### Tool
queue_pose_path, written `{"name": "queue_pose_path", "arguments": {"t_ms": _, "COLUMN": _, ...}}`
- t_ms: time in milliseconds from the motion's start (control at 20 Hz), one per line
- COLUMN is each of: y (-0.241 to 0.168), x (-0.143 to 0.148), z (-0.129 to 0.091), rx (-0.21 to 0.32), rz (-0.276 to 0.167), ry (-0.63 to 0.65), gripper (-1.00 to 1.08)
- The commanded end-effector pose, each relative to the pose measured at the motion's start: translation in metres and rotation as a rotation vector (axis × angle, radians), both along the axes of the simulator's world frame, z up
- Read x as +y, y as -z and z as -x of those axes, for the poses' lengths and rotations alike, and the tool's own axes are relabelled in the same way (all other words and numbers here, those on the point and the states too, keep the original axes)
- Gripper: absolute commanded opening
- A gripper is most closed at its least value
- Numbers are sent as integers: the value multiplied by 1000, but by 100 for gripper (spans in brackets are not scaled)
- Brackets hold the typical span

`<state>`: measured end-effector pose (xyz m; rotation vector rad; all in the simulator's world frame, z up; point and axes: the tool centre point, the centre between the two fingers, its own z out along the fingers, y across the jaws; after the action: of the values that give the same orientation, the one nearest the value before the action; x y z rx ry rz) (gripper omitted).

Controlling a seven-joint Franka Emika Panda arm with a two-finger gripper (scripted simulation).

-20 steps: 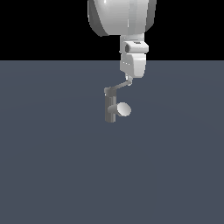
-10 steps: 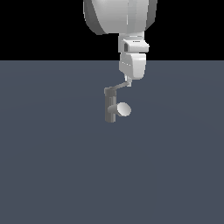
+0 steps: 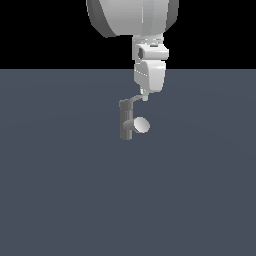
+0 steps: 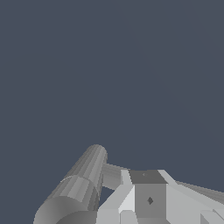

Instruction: Turn on the faucet by rotating a designated handle.

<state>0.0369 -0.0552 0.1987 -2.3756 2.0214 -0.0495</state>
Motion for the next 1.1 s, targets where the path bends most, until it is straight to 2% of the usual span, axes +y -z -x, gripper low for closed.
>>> {"name": "queue_pose_path", "arguments": {"t_ms": 0, "y": 16, "x": 7, "z": 18, "rx": 37, "rz": -4, "ry": -3, "gripper": -100}}
{"name": "queue_pose_path", "arguments": {"t_ms": 50, "y": 16, "x": 7, "z": 18, "rx": 37, "rz": -4, "ry": -3, "gripper": -100}}
{"name": "queue_pose_path", "arguments": {"t_ms": 100, "y": 2, "x": 0, "z": 7, "rx": 8, "rz": 1, "ry": 3, "gripper": -100}}
{"name": "queue_pose_path", "arguments": {"t_ms": 750, "y": 16, "x": 75, "z": 36, "rx": 37, "rz": -3, "ry": -2, "gripper": -100}}
{"name": "queue_pose_path", "arguments": {"t_ms": 800, "y": 16, "x": 75, "z": 36, "rx": 37, "rz": -3, "ry": -2, "gripper": -100}}
{"name": "queue_pose_path", "arguments": {"t_ms": 850, "y": 3, "x": 44, "z": 26, "rx": 8, "rz": 4, "ry": 40, "gripper": -100}}
{"name": "queue_pose_path", "arguments": {"t_ms": 1050, "y": 6, "x": 66, "z": 19, "rx": 15, "rz": 2, "ry": 30, "gripper": -100}}
